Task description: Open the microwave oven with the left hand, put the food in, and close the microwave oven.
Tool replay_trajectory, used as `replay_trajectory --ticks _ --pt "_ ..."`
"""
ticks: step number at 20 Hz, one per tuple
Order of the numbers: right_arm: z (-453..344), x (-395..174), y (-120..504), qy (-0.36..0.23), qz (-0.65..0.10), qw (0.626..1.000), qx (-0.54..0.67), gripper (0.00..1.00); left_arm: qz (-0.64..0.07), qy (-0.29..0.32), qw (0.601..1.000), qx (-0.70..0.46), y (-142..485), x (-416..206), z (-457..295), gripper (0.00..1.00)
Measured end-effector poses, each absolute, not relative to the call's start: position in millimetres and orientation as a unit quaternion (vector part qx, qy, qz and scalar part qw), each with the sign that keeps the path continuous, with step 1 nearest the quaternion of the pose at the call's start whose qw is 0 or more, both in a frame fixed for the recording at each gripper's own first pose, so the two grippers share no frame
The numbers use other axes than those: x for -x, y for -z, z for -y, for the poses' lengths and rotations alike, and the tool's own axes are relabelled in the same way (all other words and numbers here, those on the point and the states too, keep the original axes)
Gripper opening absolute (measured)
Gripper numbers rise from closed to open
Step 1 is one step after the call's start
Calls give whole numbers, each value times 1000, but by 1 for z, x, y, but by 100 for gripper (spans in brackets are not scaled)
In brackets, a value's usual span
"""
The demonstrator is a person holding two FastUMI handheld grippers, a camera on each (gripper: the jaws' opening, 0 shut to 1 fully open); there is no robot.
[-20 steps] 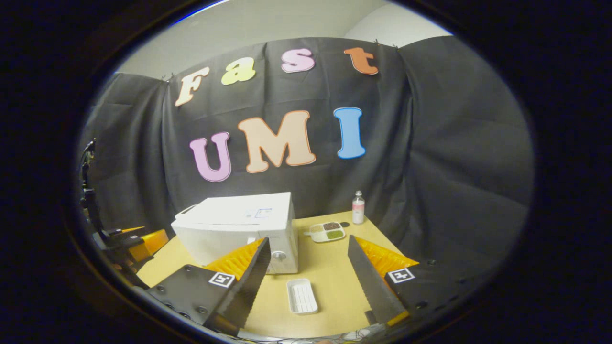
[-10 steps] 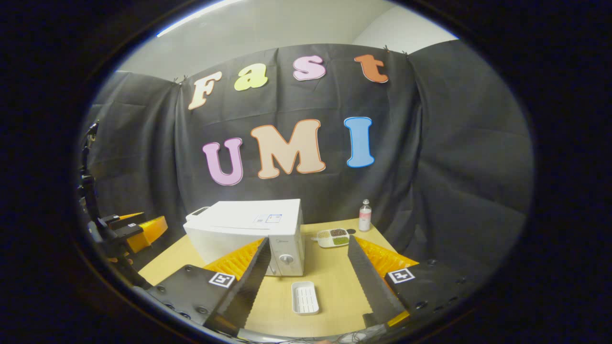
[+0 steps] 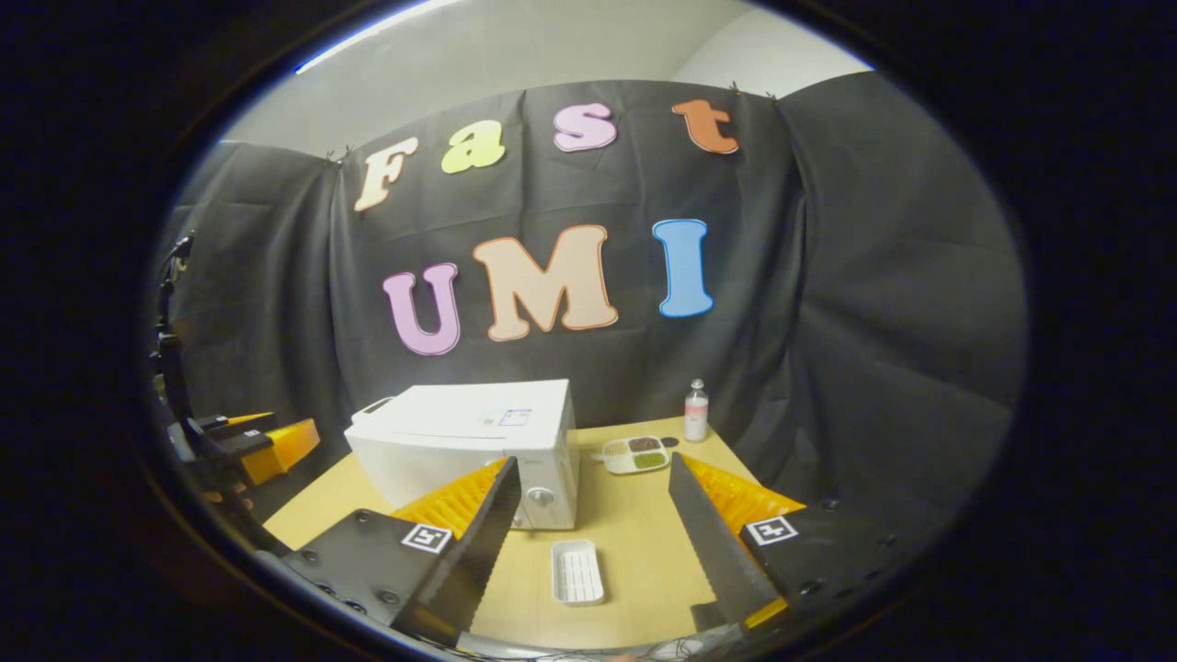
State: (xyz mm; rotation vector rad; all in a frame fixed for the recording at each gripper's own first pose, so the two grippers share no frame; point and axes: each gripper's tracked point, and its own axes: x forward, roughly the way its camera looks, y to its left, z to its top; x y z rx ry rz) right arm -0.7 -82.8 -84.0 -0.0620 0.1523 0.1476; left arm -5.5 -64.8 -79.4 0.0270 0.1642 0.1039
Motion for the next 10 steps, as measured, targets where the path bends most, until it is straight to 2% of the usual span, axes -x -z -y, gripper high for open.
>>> replay_trajectory --ticks 7,8,9,10 --pt "99 -9 91 -70 -89 993 21 91 -93 -22 995 -2 88 -9 102 95" --pt "102 -11 93 -69 -91 993 20 99 -98 -18 995 0 90 -12 108 95" --pt "106 -14 95 -68 -94 993 17 92 -105 -13 994 3 94 -14 113 95" --pt "108 -15 96 -67 -97 993 14 92 -112 -9 994 7 98 -17 117 95"
